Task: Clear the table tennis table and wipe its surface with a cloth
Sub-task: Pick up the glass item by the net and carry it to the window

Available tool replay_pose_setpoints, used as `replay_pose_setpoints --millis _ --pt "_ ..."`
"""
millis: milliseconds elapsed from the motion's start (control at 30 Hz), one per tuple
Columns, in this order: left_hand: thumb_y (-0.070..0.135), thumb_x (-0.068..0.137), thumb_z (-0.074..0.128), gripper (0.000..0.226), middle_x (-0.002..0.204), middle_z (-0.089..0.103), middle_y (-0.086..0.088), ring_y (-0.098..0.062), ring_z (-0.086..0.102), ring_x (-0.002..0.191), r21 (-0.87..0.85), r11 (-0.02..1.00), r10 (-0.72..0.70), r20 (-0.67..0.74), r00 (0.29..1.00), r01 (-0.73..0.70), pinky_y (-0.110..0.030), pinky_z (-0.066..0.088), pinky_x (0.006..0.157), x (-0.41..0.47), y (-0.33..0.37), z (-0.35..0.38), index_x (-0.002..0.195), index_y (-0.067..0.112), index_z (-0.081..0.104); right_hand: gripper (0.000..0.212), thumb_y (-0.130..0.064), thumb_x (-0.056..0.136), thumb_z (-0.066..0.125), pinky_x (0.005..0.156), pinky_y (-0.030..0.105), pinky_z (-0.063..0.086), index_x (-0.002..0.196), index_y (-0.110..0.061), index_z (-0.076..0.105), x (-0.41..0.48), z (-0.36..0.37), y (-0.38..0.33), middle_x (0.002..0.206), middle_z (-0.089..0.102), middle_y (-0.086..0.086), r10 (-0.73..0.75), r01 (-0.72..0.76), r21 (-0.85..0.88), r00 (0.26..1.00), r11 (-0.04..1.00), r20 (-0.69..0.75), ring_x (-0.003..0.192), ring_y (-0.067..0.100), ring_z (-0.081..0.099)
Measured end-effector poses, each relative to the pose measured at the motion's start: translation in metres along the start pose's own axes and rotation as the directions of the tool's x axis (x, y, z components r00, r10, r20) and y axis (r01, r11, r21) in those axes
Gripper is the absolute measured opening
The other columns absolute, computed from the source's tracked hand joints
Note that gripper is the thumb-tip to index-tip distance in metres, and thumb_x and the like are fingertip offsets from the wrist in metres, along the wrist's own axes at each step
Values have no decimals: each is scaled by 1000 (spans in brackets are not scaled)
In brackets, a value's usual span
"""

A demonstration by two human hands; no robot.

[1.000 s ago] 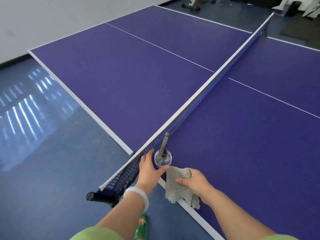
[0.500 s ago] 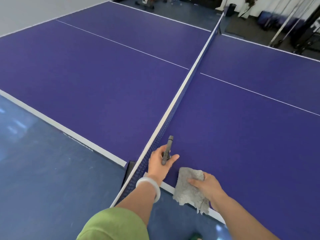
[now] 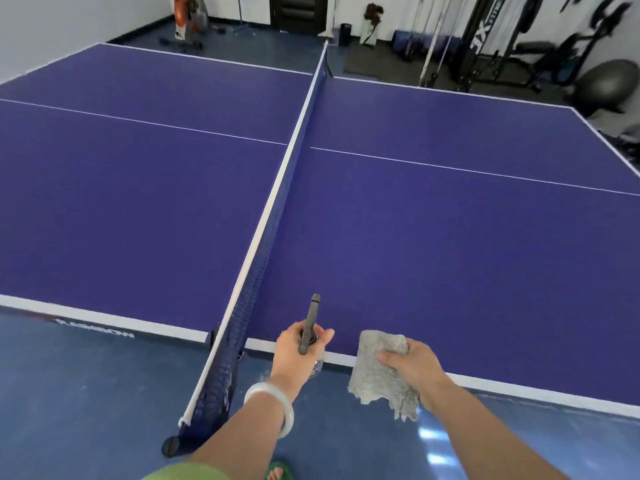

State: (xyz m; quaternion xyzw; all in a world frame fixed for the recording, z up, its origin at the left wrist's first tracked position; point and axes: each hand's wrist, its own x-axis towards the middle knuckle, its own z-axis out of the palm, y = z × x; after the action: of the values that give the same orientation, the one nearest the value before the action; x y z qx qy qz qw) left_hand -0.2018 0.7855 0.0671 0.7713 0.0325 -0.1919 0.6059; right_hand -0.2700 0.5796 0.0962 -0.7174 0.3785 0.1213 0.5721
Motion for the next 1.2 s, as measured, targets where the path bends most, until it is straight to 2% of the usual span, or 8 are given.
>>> replay_pose_setpoints --millis 167,300,533,633,733,867,1000,1200 --pt "31 86 75 29 53 58 3 -10 51 47 52 996 66 140 988 -74 -12 41 45 -52 15 62 84 6 61 10 -16 82 77 64 27 54 89 -15 70 -47 -67 57 83 74 0 -6 9 33 994 999 -105 77 17 71" --pt "26 86 75 24 54 57 5 -4 50 44 38 994 90 261 961 -103 -7 38 44 -114 21 133 86 7 61 10 -16 82 76 60 25 52 82 -21 68 -106 -134 126 76 71 -6 16 3 82 974 997 -227 69 12 66" --pt "22 84 76 18 56 60 -8 -13 56 50 105 958 171 533 829 -265 -14 45 47 -238 13 273 80 8 65 14 -11 80 73 49 15 45 74 -21 66 -217 -248 263 58 62 -13 133 -27 234 884 972 -449 52 3 56" --pt "20 84 77 18 57 59 -5 -26 58 58 149 946 113 681 723 -288 -31 47 59 -294 2 334 81 7 64 15 -10 78 77 54 20 47 74 -21 67 -269 -285 322 58 64 -11 247 -55 351 809 935 -533 54 6 59" --pt "16 81 79 18 56 59 0 -22 57 58 178 904 107 786 609 -389 -24 45 58 -342 -8 391 76 5 66 16 -9 76 79 50 18 47 77 -21 69 -315 -315 375 69 70 -3 368 -60 471 712 880 -598 56 6 64" --pt "20 80 81 19 63 63 -1 -17 61 66 196 845 42 904 425 -498 -30 47 70 -400 -16 472 71 9 68 15 -14 77 80 54 20 46 80 -20 67 -367 -345 440 76 70 -1 511 -70 580 566 812 -647 67 14 64" --pt "20 79 81 21 54 60 5 1 55 52 157 817 -22 970 243 -555 -11 41 54 -449 -19 553 68 8 67 12 -8 79 78 55 19 47 81 -16 69 -411 -374 493 71 69 -1 648 -23 711 435 702 -625 63 14 63" --pt "26 81 78 21 56 61 4 -5 56 53 55 754 -129 990 -65 -655 -10 40 52 -512 -18 665 71 12 66 16 -12 82 75 74 31 58 97 -14 72 -469 -420 540 91 75 7 786 143 816 219 560 -578 86 22 72"
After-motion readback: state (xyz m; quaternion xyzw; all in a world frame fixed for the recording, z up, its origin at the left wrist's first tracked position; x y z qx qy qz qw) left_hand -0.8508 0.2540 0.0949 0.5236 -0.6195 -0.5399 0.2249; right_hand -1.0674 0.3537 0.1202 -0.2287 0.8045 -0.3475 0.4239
